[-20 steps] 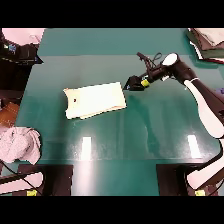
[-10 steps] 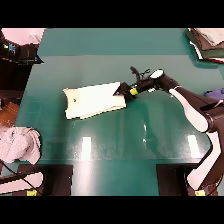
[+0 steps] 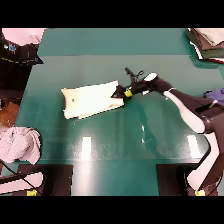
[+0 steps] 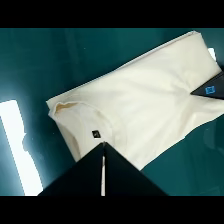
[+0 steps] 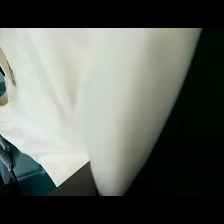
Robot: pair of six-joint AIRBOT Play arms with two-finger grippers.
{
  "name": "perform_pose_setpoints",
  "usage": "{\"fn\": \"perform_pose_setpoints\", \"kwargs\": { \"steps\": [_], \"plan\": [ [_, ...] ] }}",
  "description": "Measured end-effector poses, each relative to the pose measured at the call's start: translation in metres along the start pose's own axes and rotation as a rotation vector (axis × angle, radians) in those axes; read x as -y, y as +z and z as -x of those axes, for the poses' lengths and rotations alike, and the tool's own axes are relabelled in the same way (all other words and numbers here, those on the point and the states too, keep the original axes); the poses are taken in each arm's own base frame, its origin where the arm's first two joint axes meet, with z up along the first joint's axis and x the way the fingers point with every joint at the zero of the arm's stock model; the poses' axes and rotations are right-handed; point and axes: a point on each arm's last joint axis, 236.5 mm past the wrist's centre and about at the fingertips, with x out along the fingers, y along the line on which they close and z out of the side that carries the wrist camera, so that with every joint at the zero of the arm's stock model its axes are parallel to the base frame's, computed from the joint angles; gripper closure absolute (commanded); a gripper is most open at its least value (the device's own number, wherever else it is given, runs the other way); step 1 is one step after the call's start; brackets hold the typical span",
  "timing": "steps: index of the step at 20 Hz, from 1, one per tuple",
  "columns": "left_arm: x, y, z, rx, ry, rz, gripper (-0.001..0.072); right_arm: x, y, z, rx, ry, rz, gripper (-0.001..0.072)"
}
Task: Fold the shirts.
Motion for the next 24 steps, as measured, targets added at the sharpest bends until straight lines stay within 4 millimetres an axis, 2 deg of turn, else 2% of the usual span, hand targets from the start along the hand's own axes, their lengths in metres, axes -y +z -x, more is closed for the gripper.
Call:
{"fn": "perform_pose_setpoints", "kwargs": {
  "steps": [2, 3, 6, 8, 10, 12, 14, 17, 19, 21, 24],
  "plan": [
    [0.0, 0.0, 0.0, -0.001, 0.0, 0.0, 0.0685, -0.007, 0.013, 0.04, 0.038, -0.016, 0.046, 0.0693],
    [0.0, -0.001, 0.0, -0.002, -0.001, 0.0, 0.0685, -0.006, 0.02, 0.067, 0.06, -0.04, 0.07, 0.0694],
    [0.003, -0.001, 0.0, -0.003, -0.01, 0.002, 0.0685, 0.006, 0.041, 0.164, 0.181, -0.15, 0.104, 0.0693],
    [0.006, 0.001, 0.0, 0.003, -0.023, 0.004, 0.0685, 0.028, 0.046, 0.239, 0.271, -0.268, 0.09, 0.0694],
    [0.01, 0.002, 0.0, 0.007, -0.04, 0.01, 0.0685, 0.056, 0.041, 0.314, 0.365, -0.39, 0.051, 0.0694],
    [0.017, 0.004, 0.0, 0.017, -0.069, 0.016, 0.0685, 0.083, 0.031, 0.385, 0.471, -0.49, -0.013, 0.0694],
    [0.024, 0.006, 0.001, 0.025, -0.101, 0.023, 0.0685, 0.108, 0.016, 0.444, 0.569, -0.565, -0.083, 0.0694],
    [0.033, 0.008, 0.002, 0.032, -0.137, 0.041, 0.0685, 0.137, -0.009, 0.511, 0.686, -0.645, -0.169, 0.0694],
    [0.035, 0.009, 0.002, 0.034, -0.15, 0.046, 0.0685, 0.146, -0.018, 0.539, 0.755, -0.666, -0.196, 0.0694],
    [0.037, 0.009, 0.003, 0.033, -0.157, 0.05, 0.0685, 0.145, -0.021, 0.562, 0.828, -0.675, -0.195, 0.0694],
    [0.039, 0.009, 0.003, 0.033, -0.163, 0.052, 0.0685, 0.132, -0.02, 0.592, 0.93, -0.716, -0.157, 0.0694]
  ]
}}
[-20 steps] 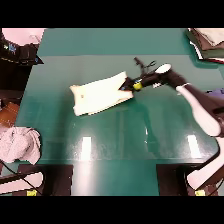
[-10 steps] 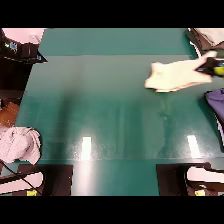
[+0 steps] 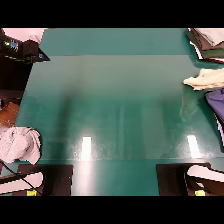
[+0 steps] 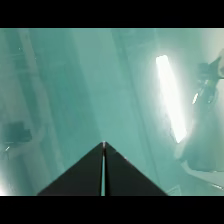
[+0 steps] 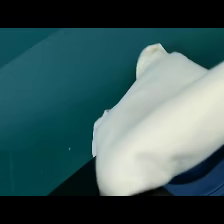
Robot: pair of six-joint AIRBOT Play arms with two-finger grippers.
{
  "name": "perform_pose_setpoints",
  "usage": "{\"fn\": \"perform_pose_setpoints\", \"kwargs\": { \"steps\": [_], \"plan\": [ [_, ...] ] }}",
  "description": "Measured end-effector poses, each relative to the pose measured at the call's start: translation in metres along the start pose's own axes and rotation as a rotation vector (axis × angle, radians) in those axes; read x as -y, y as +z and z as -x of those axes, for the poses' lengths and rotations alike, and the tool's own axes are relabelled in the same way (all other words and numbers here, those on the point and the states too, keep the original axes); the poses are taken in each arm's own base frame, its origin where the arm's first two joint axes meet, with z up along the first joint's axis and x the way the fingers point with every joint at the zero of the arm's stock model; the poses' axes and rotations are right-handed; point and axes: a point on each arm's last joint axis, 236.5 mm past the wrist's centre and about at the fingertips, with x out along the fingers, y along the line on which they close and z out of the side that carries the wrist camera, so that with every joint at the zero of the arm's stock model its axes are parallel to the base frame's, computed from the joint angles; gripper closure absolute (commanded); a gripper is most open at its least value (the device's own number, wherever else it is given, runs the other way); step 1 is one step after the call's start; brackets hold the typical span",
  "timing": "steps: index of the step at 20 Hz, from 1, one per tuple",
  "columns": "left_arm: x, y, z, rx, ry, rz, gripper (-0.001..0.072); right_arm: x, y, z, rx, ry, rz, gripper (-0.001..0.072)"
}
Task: Fold the shirts.
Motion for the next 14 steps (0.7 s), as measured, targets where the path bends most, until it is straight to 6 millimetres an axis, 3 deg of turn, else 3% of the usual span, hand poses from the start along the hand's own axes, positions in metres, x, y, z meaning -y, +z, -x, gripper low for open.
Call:
{"fn": "perform_pose_setpoints", "kwargs": {
  "steps": [4, 7, 11, 14],
  "plan": [
    [0.001, 0.0, 0.0, 0.0, -0.002, 0.001, 0.0685, -0.006, 0.034, 0.032, 0.153, -0.041, 0.049, 0.0694],
    [0.001, 0.0, 0.0, -0.001, -0.003, 0.001, 0.0685, -0.008, 0.045, 0.053, 0.21, -0.084, 0.093, 0.0694],
    [0.0, 0.0, 0.0, -0.002, 0.0, -0.002, 0.0685, -0.007, 0.043, 0.073, 0.214, -0.147, 0.151, 0.0694],
    [0.0, -0.001, 0.0, -0.002, 0.001, -0.013, 0.0685, 0.01, 0.03, 0.083, 0.158, -0.225, 0.155, 0.0692]
  ]
}}
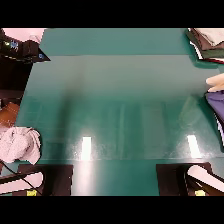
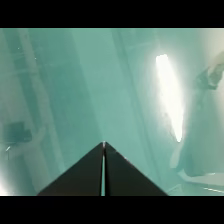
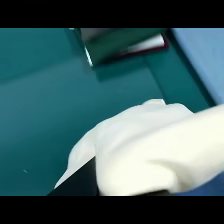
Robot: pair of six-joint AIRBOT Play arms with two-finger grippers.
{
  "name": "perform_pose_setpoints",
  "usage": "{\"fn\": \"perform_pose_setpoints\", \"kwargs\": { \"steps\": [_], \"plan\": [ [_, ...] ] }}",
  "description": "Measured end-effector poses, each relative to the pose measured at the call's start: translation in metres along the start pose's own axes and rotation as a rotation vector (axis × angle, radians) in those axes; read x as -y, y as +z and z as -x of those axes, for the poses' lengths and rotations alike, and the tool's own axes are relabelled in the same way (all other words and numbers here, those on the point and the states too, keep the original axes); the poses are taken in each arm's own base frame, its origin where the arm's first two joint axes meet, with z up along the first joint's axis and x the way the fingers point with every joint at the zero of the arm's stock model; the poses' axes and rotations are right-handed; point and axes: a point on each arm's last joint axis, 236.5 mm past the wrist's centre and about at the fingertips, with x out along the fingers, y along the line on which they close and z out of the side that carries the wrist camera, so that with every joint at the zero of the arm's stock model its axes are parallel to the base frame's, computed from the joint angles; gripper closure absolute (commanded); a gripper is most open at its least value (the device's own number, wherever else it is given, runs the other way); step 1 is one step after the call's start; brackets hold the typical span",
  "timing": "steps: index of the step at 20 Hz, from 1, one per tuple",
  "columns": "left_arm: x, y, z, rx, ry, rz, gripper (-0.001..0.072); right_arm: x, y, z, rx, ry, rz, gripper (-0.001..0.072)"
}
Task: Fold the shirts.
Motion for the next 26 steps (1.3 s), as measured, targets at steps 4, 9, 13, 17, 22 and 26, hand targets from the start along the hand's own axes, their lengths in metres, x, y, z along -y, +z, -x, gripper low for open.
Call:
{"fn": "perform_pose_setpoints", "kwargs": {
  "steps": [4, 9, 13, 17, 22, 26],
  "plan": [
    [0.0, -0.002, 0.0, -0.008, -0.001, -0.02, 0.0684, 0.041, -0.035, 0.01, -0.134, -0.107, -0.066, 0.0691],
    [0.001, -0.005, 0.0, -0.019, -0.003, -0.041, 0.0685, 0.093, -0.086, 0.03, -0.258, -0.211, -0.223, 0.0439],
    [0.001, -0.005, 0.0, -0.023, -0.004, -0.045, 0.0685, 0.132, -0.139, 0.049, -0.33, -0.291, -0.367, 0.0302],
    [0.001, -0.007, 0.0, -0.028, -0.005, -0.046, 0.0684, 0.16, -0.165, 0.076, -0.314, -0.367, -0.499, 0.0304],
    [0.001, -0.005, 0.0, -0.02, -0.003, -0.047, 0.0684, 0.121, -0.125, 0.057, -0.162, -0.192, -0.573, 0.0305],
    [0.0, -0.002, 0.0, -0.01, -0.002, -0.047, 0.0684, 0.007, -0.094, 0.019, -0.181, 0.119, -0.478, 0.0309]
  ]
}}
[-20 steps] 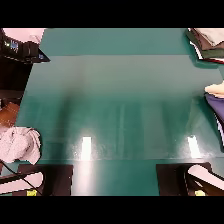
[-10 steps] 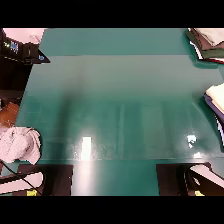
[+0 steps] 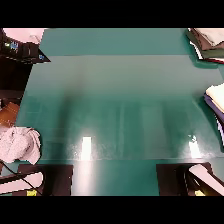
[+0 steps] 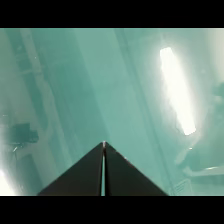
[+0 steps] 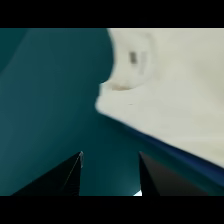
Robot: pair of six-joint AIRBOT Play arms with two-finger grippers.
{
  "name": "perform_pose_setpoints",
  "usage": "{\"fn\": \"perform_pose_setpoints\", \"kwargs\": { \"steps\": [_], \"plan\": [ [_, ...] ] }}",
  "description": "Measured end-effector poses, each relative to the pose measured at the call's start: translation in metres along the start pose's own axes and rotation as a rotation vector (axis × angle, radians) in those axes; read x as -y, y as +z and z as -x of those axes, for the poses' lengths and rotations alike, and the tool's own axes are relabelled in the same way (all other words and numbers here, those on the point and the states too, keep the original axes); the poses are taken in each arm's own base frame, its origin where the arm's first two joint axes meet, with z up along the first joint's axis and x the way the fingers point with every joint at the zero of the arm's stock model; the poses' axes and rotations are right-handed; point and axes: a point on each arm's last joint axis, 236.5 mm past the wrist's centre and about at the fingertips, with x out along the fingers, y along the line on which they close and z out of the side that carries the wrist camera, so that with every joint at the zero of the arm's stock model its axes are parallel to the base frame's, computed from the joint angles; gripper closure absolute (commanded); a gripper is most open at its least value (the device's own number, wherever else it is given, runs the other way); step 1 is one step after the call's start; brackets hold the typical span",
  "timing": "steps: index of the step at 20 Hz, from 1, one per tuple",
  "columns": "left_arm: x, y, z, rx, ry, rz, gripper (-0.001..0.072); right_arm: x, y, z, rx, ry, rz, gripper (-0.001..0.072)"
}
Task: Fold the shirts.
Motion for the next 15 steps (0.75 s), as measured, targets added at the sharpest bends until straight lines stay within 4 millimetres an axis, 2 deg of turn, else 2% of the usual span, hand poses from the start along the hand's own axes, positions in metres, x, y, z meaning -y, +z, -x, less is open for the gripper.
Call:
{"fn": "perform_pose_setpoints", "kwargs": {
  "steps": [1, 2, 3, 6, 9, 12, 15],
  "plan": [
    [0.0, 0.001, 0.0, 0.005, 0.001, 0.0, 0.0684, -0.029, -0.013, -0.011, -0.047, 0.061, 0.045, 0.039],
    [-0.001, 0.003, 0.0, 0.011, 0.003, 0.001, 0.0684, -0.059, -0.03, -0.021, -0.101, 0.12, 0.097, 0.0576],
    [-0.001, 0.004, 0.0, 0.019, 0.005, 0.001, 0.0684, -0.086, -0.048, -0.028, -0.154, 0.172, 0.147, 0.069],
    [-0.002, 0.01, 0.0, 0.041, 0.009, 0.002, 0.0684, -0.161, -0.111, -0.037, -0.305, 0.319, 0.302, 0.0691],
    [-0.004, 0.015, 0.001, 0.064, 0.015, 0.002, 0.0684, -0.217, -0.168, -0.034, -0.406, 0.437, 0.432, 0.0691],
    [-0.005, 0.019, 0.001, 0.08, 0.019, 0.002, 0.0684, -0.251, -0.204, -0.027, -0.448, 0.514, 0.514, 0.0691],
    [-0.005, 0.021, 0.001, 0.089, 0.021, 0.003, 0.0684, -0.268, -0.224, -0.021, -0.467, 0.558, 0.554, 0.0691]
  ]
}}
